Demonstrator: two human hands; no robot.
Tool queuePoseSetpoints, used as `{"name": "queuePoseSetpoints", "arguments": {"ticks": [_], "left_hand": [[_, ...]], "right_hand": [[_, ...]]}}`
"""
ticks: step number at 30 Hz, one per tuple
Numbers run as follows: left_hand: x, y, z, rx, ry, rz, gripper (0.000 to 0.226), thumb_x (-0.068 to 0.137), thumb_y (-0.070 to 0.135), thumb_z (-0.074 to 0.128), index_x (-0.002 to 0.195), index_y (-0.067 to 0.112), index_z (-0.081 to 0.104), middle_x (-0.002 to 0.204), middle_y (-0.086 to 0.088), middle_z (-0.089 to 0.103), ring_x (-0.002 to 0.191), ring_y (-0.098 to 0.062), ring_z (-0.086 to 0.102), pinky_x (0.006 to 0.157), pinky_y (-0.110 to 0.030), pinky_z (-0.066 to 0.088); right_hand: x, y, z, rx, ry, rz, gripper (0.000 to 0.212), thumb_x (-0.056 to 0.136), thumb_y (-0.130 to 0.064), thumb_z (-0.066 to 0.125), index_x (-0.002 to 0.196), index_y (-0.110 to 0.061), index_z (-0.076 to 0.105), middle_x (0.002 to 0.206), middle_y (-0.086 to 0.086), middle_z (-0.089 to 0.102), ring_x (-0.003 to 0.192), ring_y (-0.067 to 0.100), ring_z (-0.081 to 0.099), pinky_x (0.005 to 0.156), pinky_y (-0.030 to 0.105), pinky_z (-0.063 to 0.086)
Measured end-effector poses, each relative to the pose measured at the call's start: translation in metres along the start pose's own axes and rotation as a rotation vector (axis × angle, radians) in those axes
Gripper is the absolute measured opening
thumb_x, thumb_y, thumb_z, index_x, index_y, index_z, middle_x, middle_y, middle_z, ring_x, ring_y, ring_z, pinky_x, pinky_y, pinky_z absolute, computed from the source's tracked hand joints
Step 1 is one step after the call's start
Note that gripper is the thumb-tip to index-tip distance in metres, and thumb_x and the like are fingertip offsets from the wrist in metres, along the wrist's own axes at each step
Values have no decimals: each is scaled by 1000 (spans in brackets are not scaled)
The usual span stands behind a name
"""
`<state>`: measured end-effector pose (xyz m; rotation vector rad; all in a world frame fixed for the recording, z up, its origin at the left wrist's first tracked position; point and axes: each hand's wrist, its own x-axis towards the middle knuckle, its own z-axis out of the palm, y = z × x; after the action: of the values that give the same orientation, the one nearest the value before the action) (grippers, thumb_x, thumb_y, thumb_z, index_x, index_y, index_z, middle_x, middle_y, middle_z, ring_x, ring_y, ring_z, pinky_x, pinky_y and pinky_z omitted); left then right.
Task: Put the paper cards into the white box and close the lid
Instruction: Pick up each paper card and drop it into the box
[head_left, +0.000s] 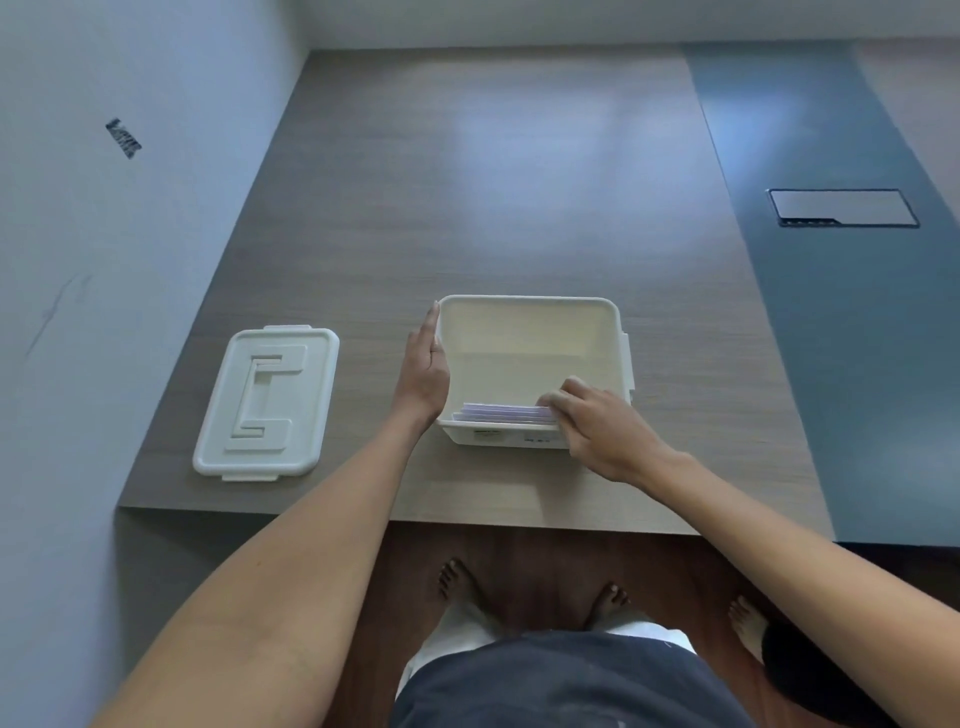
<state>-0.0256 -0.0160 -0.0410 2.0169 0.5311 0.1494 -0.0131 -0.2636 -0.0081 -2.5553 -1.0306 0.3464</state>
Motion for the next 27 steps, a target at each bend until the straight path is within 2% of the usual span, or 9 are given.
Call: {"name": "queuePoseSetpoints", "arguments": {"ticks": [2,4,7,10,12,17,22,27], "left_hand": [[0,0,0,15,-1,6,55,104,12,23,157,29,26,125,6,41,115,-1,35,102,-16,20],[0,0,0,52,-10,15,56,104,12,23,157,28,24,125,4,43,114,-3,37,102,-18,23],[3,2,-8,173,-53,27,57,103,18,24,158,30,19,130,-1,46,117,-11,43,100,-26,30],[4,0,-24,409,-95,81,57,103,37,22,159,31,9,153,-2,36,138,-20,38,104,-39,38],[0,-2,-40,540,-82,109,62,103,49,19,159,27,5,162,-3,24,147,-23,29,111,-46,34],[-17,-25,-99,773,36,57,70,100,55,15,160,19,8,166,-6,10,152,-25,17,114,-48,31],[-39,-64,-156,810,103,-103,70,101,56,16,160,21,0,167,-6,0,154,-26,5,120,-45,17],[-58,-105,-200,778,139,-258,71,101,55,16,159,20,-5,167,-7,-4,154,-27,-1,121,-47,13]], "right_hand": [[4,0,-2,12,-36,34,29,102,-22,38,120,-18,61,110,3,58,94,27,62,82,34,43],[10,-1,-5,-5,24,13,28,102,-24,38,118,-18,61,114,4,57,95,29,62,84,36,43],[30,-5,-9,-138,158,-27,37,104,-35,36,131,-19,55,138,6,50,115,28,58,97,40,41],[60,-12,-13,-187,151,-16,53,104,-47,29,149,-18,38,161,7,27,144,25,33,111,42,31],[82,-16,-15,-210,124,-28,61,103,-52,24,153,-19,29,165,7,17,152,23,17,116,43,25],[135,-44,-10,-259,36,-130,65,102,-55,21,156,-18,22,165,9,13,153,25,12,120,45,18],[186,-97,9,-279,-2,-276,63,103,-52,26,155,-16,25,164,11,16,152,26,14,119,44,19],[236,-150,48,-302,-103,-345,64,103,-52,23,156,-16,21,165,11,15,152,26,14,119,44,20]]}}
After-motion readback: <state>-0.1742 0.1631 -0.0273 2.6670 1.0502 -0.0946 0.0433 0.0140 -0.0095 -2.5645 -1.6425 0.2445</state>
